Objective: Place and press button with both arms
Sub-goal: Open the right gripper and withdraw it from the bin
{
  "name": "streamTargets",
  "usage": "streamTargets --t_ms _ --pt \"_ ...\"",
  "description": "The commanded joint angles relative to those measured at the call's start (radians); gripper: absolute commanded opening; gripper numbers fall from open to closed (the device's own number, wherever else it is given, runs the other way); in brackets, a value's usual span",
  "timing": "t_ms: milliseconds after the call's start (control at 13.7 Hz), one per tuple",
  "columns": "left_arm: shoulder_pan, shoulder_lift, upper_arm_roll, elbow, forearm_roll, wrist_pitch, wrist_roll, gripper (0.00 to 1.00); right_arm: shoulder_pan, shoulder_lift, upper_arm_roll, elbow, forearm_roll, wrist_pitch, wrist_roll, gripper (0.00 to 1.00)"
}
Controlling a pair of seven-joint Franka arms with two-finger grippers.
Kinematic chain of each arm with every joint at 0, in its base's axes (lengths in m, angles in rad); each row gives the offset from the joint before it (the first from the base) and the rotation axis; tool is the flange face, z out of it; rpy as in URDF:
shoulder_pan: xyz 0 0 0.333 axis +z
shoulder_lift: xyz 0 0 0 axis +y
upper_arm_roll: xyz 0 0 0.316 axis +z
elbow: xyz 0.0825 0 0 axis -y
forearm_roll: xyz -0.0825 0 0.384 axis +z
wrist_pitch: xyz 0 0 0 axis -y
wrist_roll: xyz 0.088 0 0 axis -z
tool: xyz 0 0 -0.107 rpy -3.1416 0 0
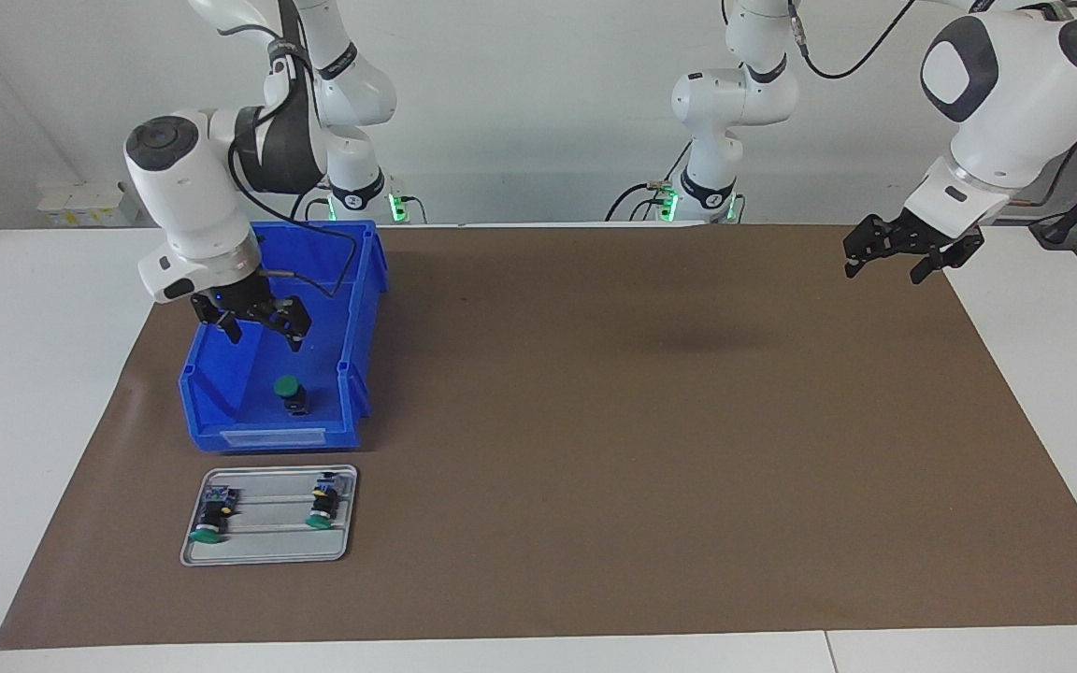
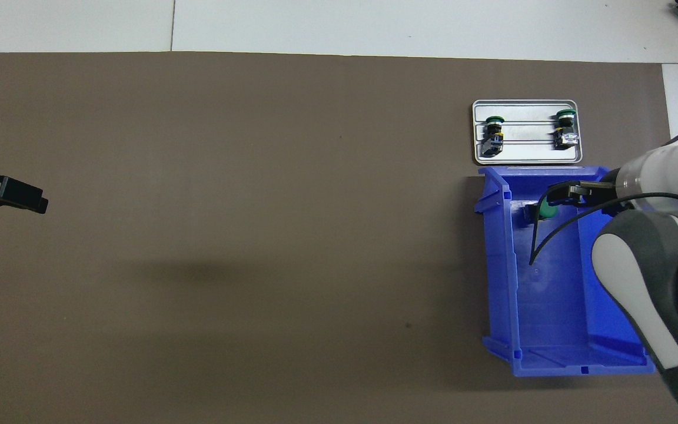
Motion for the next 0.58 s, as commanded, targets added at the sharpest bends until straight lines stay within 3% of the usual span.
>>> streamTargets --t_ms 0,364,510 --pt "0.004 -0.029 -0.002 -0.033 0.018 0.018 0.007 1.0 -0.004 0.02 0.004 0.138 0.028 -0.117 -0.039 0.98" --pt "0.004 -0.029 -0.002 -0.033 0.018 0.018 0.007 1.0 -0.004 0.046 0.004 0.36 0.028 -0.309 -0.039 0.98" --pt "0.003 -0.03 -0.002 -0.033 0.018 0.018 0.007 1.0 -0.001 0.039 0.004 0.361 0.029 -0.335 -0.039 0.99"
